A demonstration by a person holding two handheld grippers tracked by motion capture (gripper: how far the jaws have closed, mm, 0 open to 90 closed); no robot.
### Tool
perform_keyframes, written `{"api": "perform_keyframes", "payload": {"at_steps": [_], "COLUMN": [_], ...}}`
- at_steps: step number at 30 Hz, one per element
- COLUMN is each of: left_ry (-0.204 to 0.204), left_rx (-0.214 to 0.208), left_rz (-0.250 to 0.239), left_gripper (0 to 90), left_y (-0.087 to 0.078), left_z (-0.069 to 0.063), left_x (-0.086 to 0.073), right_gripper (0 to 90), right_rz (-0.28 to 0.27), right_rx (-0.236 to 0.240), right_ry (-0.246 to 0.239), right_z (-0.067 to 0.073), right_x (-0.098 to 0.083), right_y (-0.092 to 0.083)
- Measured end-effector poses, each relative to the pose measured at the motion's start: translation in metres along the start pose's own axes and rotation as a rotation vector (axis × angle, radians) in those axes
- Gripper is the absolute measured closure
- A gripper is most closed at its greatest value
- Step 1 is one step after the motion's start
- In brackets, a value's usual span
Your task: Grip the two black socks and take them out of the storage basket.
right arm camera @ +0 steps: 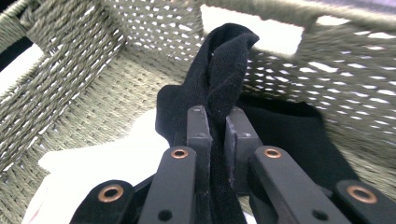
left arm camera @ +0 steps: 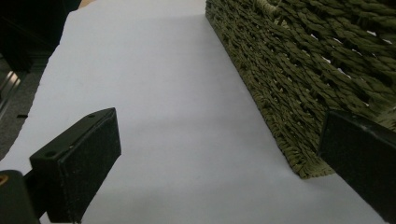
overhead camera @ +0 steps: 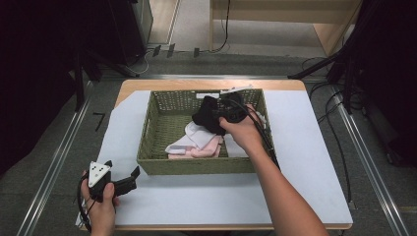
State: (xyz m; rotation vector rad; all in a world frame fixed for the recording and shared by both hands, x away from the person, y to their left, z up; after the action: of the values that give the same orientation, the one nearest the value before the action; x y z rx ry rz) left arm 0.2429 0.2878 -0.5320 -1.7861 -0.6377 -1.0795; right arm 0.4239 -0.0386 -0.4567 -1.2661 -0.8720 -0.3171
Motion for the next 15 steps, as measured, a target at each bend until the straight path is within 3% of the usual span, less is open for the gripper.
{"api": "perform_keyframes", "payload": {"at_steps": [6,15], "left_ry": [-0.003,-0.003], "left_rx": [0.001,0.003], "left_rz": [0.003,0.002], "left_gripper": [0.5,0.5], "left_y": [0.000,0.000], "left_z": [0.000,0.000], "left_x": [0.000,0.000], "right_gripper": [83.2,83.2], "right_rz": [-0.048,-0.096], "right_rx": [-0.038,-0.075], "right_ry": [-0.019,0.026], "right_z": [-0.011,-0.040], "right_x": [0.002,-0.003], "right_y": [-0.022,-0.041]}}
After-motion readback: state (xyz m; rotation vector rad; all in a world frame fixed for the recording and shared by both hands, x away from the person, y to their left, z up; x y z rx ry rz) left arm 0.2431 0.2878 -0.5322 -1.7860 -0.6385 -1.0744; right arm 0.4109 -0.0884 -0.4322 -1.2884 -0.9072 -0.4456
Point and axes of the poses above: each handheld gripper's, and its own axes: y roughly forward along the jaws, x roughly out of its top, z roughly to its left, the point moved 6 cm from there along y, roughly forward along the jaws, and after that the axes turned 15 degrees about -x, right-handed, at the moved point
